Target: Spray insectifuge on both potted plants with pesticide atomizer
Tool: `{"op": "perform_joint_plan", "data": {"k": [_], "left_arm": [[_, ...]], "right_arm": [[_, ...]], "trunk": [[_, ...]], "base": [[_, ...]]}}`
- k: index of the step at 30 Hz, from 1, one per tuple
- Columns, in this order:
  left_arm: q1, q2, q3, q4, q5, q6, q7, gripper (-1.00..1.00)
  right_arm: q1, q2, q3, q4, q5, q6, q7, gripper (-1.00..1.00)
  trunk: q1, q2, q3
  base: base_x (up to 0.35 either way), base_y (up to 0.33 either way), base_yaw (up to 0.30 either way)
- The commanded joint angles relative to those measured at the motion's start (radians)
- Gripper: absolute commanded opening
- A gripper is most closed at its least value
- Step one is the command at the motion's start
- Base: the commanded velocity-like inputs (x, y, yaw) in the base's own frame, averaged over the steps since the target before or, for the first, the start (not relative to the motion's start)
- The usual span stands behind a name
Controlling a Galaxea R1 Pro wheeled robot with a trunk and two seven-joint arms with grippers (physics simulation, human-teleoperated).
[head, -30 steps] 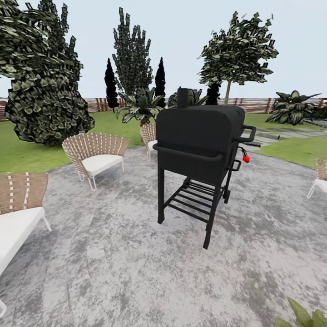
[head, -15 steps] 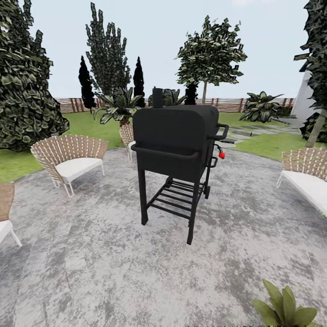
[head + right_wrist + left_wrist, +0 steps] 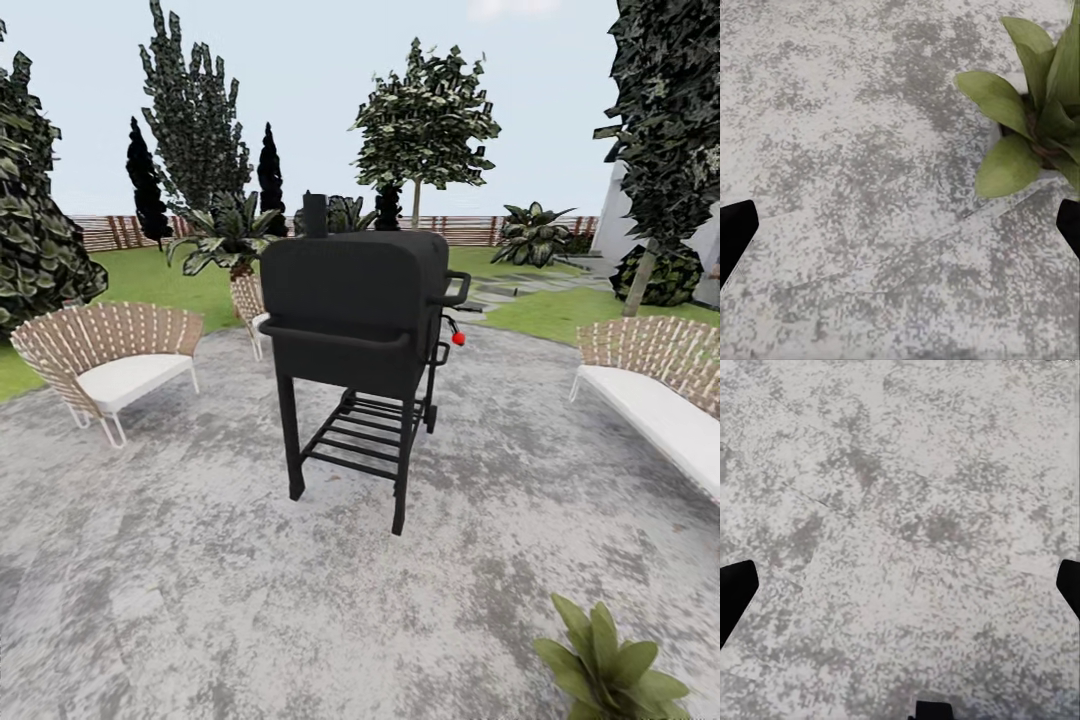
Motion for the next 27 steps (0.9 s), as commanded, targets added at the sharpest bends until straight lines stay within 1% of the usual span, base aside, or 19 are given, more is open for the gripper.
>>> {"op": "perform_joint_plan", "data": {"k": [1, 15, 27], "left_arm": [[-0.001, 0.000, 0.001, 0.001, 0.000, -0.003, 0.000, 1.00], [-0.001, 0.000, 0.002, 0.001, 0.002, -0.003, 0.000, 1.00], [-0.001, 0.000, 0.002, 0.001, 0.002, -0.003, 0.000, 1.00]], "right_arm": [[-0.001, 0.000, -0.001, 0.000, 0.000, -0.003, -0.001, 1.00], [-0.001, 0.002, 0.009, 0.010, 0.006, -0.002, 0.006, 1.00], [-0.001, 0.006, 0.011, 0.011, 0.007, -0.002, 0.007, 1.00]], "trunk": [[0.000, -0.001, -0.001], [0.000, -0.001, -0.001], [0.000, -0.001, -0.001]], "base": [[0.061, 0.259, -0.037], [0.090, 0.293, -0.006], [0.174, 0.284, 0.000]]}}
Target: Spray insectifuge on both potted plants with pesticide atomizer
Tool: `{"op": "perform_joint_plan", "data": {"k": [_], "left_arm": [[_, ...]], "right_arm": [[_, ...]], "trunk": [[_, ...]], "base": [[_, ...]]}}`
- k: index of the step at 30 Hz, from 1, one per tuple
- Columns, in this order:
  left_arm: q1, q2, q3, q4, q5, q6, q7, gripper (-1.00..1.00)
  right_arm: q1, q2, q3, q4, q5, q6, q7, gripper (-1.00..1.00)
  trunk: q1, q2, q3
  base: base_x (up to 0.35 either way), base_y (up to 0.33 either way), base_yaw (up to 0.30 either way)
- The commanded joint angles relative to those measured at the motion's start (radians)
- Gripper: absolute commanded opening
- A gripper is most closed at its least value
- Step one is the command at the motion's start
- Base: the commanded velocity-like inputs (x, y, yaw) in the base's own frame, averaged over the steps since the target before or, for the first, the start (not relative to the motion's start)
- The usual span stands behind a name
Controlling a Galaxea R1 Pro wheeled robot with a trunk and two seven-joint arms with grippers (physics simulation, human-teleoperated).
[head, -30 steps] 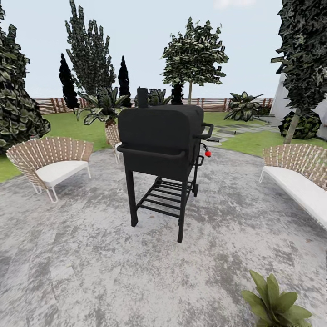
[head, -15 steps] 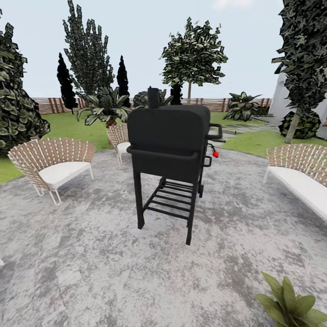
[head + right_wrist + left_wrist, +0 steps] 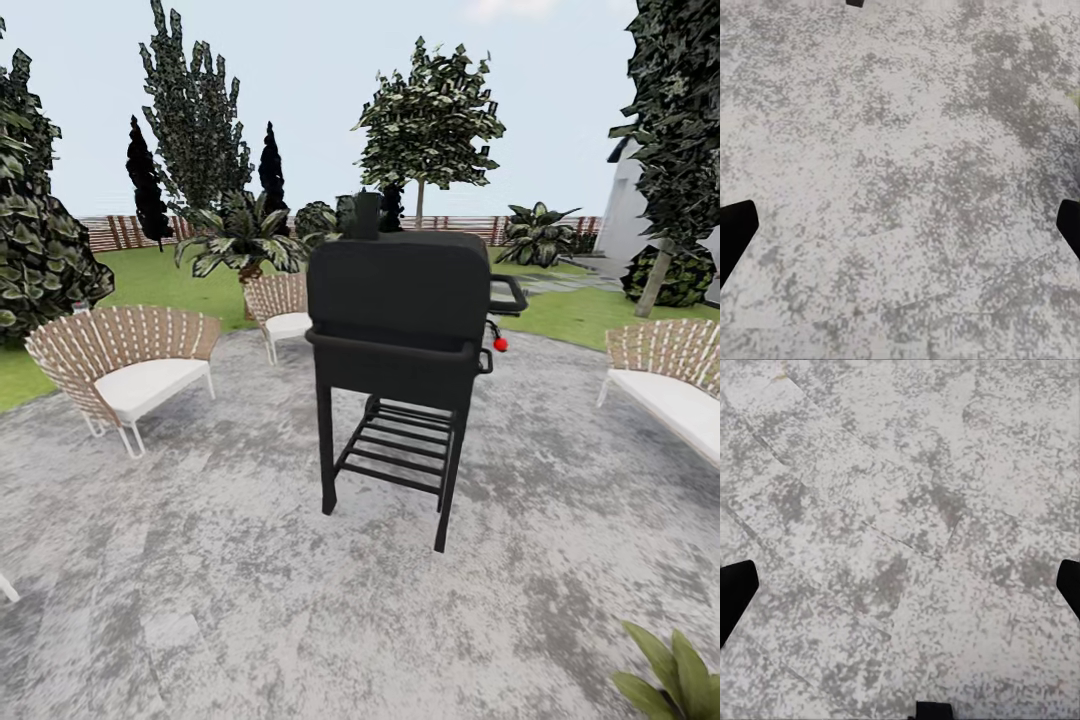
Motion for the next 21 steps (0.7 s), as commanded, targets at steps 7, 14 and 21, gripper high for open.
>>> {"op": "perform_joint_plan", "data": {"k": [7, 14, 21], "left_arm": [[-0.001, 0.000, 0.001, 0.001, 0.000, -0.003, 0.000, 1.00], [-0.001, 0.000, 0.001, 0.001, -0.001, -0.003, 0.000, 1.00], [-0.001, 0.001, 0.002, 0.001, 0.000, -0.003, 0.001, 1.00]], "right_arm": [[-0.001, 0.003, -0.001, 0.000, 0.000, -0.003, -0.001, 1.00], [-0.001, 0.004, -0.001, 0.000, -0.002, -0.003, -0.001, 1.00], [-0.002, 0.004, -0.001, 0.002, -0.002, -0.003, -0.001, 1.00]], "trunk": [[0.000, 0.000, -0.001], [0.000, 0.000, -0.001], [0.000, 0.000, -0.001]], "base": [[0.229, 0.245, 0.000], [0.232, 0.211, 0.000], [0.231, 0.214, 0.000]]}}
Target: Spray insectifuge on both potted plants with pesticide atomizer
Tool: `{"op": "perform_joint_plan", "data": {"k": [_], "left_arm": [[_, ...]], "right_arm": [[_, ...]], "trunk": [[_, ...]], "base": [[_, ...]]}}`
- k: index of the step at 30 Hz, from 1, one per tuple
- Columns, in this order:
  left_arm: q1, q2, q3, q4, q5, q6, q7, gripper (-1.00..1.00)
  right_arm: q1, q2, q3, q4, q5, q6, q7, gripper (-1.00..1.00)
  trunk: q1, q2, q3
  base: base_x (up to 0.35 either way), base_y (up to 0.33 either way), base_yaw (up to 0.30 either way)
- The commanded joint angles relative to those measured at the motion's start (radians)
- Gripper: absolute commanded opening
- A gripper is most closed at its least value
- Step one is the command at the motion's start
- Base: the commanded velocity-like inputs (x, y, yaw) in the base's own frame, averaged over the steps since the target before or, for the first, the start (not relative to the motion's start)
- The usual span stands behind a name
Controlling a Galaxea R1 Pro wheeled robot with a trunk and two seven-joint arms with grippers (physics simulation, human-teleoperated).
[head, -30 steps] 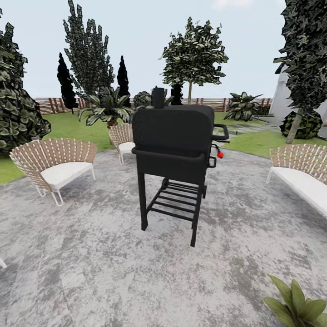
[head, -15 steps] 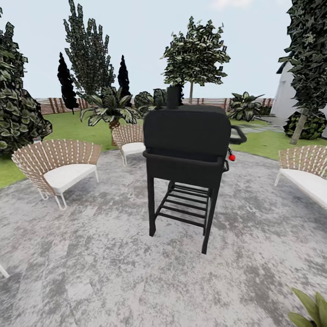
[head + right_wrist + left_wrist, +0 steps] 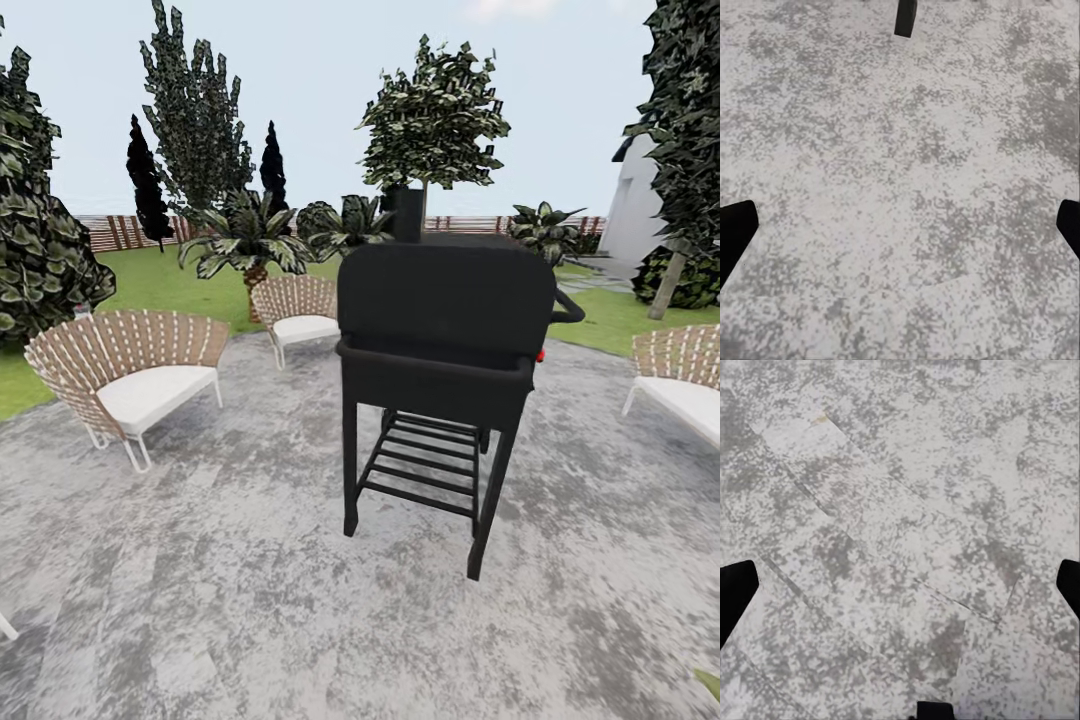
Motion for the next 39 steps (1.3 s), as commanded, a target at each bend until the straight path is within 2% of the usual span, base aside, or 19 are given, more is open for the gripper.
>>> {"op": "perform_joint_plan", "data": {"k": [1, 35, 39], "left_arm": [[-0.001, 0.000, 0.001, 0.001, 0.000, -0.003, 0.000, 1.00], [0.001, 0.000, 0.001, 0.001, 0.001, -0.003, 0.001, 1.00], [0.001, 0.000, 0.001, 0.001, 0.001, -0.003, 0.001, 1.00]], "right_arm": [[-0.001, 0.000, -0.001, 0.001, 0.000, -0.003, -0.001, 1.00], [0.000, 0.000, -0.001, 0.014, 0.003, -0.005, -0.001, 1.00], [0.000, 0.001, -0.001, 0.014, 0.002, -0.005, -0.003, 1.00]], "trunk": [[0.000, 0.000, -0.001], [0.000, 0.000, -0.001], [0.000, 0.000, -0.001]], "base": [[0.232, 0.225, 0.000], [0.233, 0.239, 0.000], [0.234, 0.248, 0.137]]}}
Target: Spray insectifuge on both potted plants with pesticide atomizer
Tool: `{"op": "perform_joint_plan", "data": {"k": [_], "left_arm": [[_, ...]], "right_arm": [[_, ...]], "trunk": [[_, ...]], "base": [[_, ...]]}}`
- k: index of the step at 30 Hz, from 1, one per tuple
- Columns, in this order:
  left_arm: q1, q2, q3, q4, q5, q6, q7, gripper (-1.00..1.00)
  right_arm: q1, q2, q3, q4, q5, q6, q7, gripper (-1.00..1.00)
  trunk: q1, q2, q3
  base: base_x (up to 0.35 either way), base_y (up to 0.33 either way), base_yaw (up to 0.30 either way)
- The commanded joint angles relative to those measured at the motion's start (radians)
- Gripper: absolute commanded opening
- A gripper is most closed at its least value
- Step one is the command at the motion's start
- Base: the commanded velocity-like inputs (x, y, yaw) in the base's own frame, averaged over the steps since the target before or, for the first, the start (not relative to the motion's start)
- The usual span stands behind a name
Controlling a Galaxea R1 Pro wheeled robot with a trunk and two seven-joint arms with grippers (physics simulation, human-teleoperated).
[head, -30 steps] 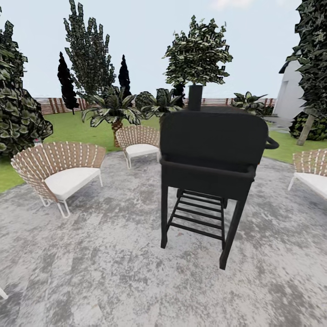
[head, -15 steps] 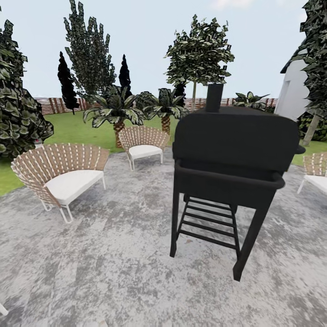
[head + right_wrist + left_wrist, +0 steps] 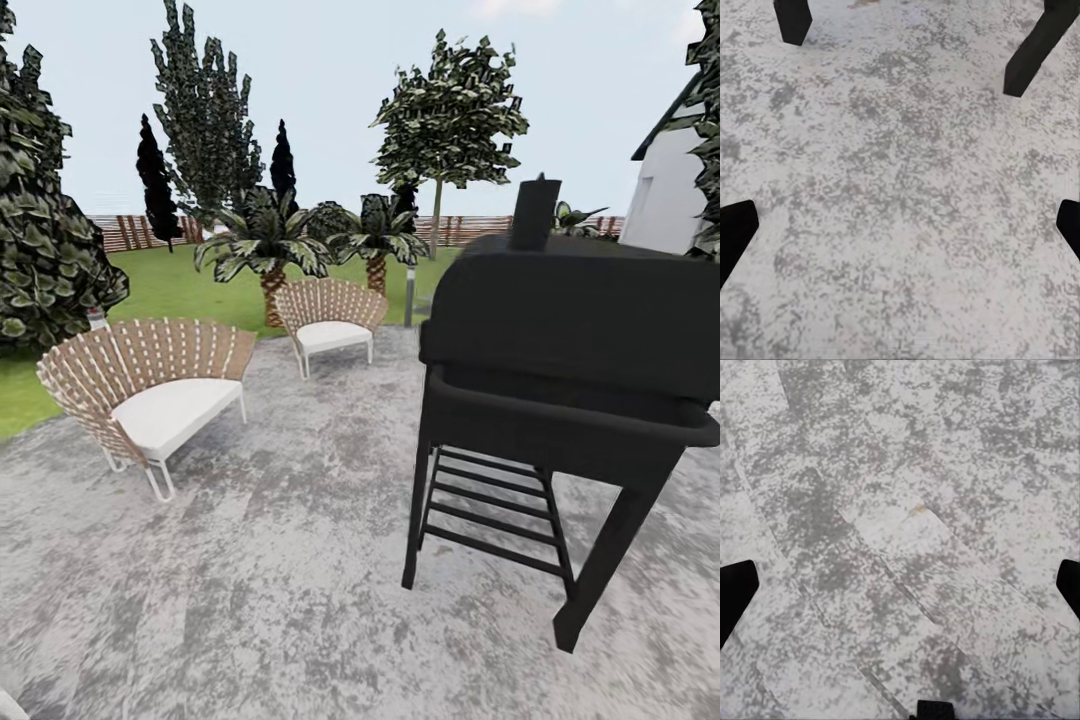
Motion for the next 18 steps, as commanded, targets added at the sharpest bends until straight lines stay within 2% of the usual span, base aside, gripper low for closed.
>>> {"op": "perform_joint_plan", "data": {"k": [1, 18], "left_arm": [[-0.001, 0.000, 0.001, 0.001, 0.000, -0.003, 0.000, 1.00], [-0.001, 0.007, 0.001, 0.001, 0.000, -0.004, 0.000, 1.00]], "right_arm": [[0.000, 0.001, -0.002, 0.000, 0.000, -0.003, -0.001, 1.00], [0.000, 0.002, -0.002, 0.001, 0.000, -0.003, -0.003, 1.00]], "trunk": [[0.000, 0.000, -0.001], [0.000, 0.000, -0.001]], "base": [[0.236, 0.247, 0.230], [0.240, 0.242, 0.267]]}}
